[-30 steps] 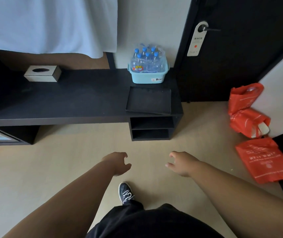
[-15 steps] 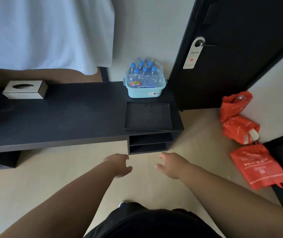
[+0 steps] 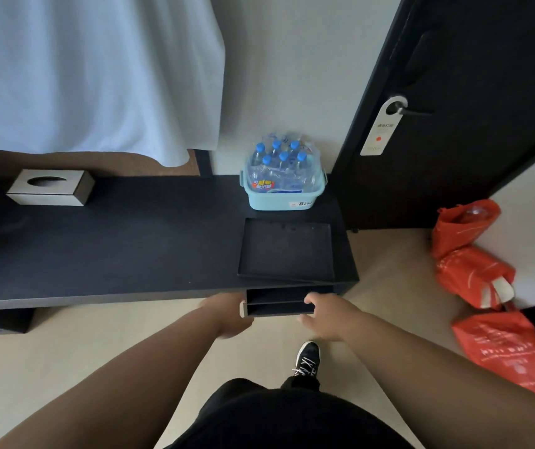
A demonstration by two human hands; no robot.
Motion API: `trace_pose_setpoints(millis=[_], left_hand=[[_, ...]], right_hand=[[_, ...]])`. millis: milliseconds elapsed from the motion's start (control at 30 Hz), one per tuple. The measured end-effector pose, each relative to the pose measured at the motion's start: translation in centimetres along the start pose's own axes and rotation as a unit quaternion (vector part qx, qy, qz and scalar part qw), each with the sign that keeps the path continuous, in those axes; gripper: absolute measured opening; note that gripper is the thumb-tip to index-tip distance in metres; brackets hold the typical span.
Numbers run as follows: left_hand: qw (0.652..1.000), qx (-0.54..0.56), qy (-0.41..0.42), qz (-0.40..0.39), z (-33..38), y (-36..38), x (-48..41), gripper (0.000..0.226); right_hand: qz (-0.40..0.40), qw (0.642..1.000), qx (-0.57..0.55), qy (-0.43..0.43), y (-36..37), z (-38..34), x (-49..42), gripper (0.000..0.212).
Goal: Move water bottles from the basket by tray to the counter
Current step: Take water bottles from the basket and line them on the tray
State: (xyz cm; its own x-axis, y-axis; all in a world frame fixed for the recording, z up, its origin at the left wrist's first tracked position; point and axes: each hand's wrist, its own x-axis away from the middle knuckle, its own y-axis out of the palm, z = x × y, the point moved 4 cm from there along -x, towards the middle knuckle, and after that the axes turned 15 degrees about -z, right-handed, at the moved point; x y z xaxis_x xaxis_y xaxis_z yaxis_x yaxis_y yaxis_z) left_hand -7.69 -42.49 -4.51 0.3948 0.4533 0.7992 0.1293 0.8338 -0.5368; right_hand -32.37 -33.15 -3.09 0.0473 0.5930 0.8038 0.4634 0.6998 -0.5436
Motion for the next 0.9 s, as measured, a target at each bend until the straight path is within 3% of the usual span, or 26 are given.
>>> trace_pose_setpoints(millis=[300, 533, 900], left_hand=[[0.998, 0.03, -0.059, 0.016, 1.8, -7.4, -4.8, 0.066], [0.994, 0.068, -0.08, 0.013, 4.0, -9.4, -8.0, 0.066], [0.996, 0.053, -0.065, -0.002, 2.2, -14.0, -12.8, 0.063]], right_hand=[[-0.009, 0.998, 0.028, -0.052, -10.0, 2.3, -6.6, 0.068], [-0.029, 0.998, 0.037, -0.032, -16.3, 7.3, -11.0, 0.068], [-0.044, 0.999, 0.011, -0.009, -17.5, 5.1, -15.1, 0.07]])
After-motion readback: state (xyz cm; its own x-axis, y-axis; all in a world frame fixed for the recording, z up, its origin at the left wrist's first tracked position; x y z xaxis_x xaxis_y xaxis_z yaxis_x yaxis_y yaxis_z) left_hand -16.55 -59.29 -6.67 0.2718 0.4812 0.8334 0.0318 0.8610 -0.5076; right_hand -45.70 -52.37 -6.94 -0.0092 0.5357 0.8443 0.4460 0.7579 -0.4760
